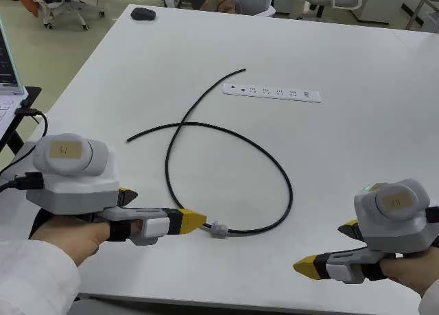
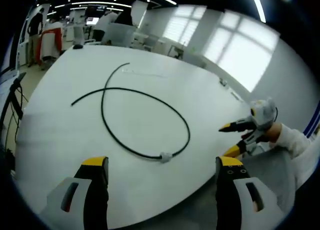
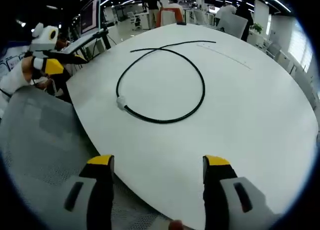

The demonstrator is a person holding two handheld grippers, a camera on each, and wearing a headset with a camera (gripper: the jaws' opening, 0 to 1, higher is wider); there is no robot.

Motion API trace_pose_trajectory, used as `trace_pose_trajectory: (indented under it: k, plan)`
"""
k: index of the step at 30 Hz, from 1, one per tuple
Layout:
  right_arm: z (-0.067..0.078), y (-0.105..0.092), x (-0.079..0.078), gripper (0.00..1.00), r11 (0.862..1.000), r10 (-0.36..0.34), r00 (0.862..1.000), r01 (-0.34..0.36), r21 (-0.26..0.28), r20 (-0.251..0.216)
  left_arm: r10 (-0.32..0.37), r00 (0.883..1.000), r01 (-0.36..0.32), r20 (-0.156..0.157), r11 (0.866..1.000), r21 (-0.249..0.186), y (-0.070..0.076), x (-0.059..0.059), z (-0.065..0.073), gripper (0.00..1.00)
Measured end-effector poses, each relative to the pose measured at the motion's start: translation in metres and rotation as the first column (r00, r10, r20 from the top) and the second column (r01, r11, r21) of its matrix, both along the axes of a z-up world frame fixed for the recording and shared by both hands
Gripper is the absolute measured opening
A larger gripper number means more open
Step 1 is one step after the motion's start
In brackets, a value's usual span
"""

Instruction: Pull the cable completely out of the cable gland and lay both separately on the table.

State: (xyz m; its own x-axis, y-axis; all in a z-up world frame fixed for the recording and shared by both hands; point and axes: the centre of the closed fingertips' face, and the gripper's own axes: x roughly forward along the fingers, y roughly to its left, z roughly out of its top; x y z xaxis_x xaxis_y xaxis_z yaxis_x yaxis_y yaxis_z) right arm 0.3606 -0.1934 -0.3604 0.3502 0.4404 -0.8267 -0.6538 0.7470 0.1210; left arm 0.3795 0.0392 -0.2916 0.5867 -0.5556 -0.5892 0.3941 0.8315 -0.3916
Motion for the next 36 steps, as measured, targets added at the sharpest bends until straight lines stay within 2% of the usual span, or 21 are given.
trace_pose_trajectory:
  k: [23,28,31,36]
  plan:
    - [0.000,-0.001,0.001,0.73,1.000,0.002,1.000,-0.002,0.002,-0.002,0.009,1.000,-0.009,0.006,1.000,-0.012,0.000,0.002,0.002,0.89]
    - [0.002,-0.002,0.003,0.73,1.000,-0.006,1.000,0.006,0.007,0.011,0.005,1.000,-0.005,0.009,1.000,-0.015,-0.001,0.002,0.003,0.89]
    - [0.006,0.000,0.006,0.71,1.000,0.019,0.999,-0.018,-0.011,0.047,-0.004,1.000,0.004,0.010,1.000,-0.012,-0.003,0.002,0.003,0.89]
    - [0.009,0.009,0.006,0.71,0.998,0.056,0.996,-0.055,-0.010,0.062,-0.016,1.000,0.016,0.013,1.000,-0.012,-0.005,0.001,0.003,0.89]
